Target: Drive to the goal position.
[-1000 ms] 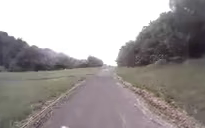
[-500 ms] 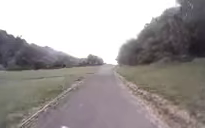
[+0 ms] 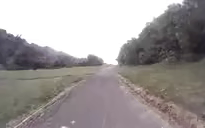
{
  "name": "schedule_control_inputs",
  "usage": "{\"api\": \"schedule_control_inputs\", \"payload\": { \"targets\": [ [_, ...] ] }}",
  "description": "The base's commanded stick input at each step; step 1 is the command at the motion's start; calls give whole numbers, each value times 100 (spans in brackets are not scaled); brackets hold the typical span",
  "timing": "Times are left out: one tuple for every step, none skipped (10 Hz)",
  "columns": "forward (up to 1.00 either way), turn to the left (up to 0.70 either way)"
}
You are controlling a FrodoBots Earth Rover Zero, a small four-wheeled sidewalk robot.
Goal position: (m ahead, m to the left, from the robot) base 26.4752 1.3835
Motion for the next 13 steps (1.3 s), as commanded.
{"api": "schedule_control_inputs", "payload": {
  "targets": [
    [85,0],
    [85,0],
    [85,0],
    [85,0],
    [85,0],
    [85,0],
    [85,0],
    [85,0],
    [85,0],
    [85,0],
    [85,0],
    [85,0],
    [85,0]
  ]
}}
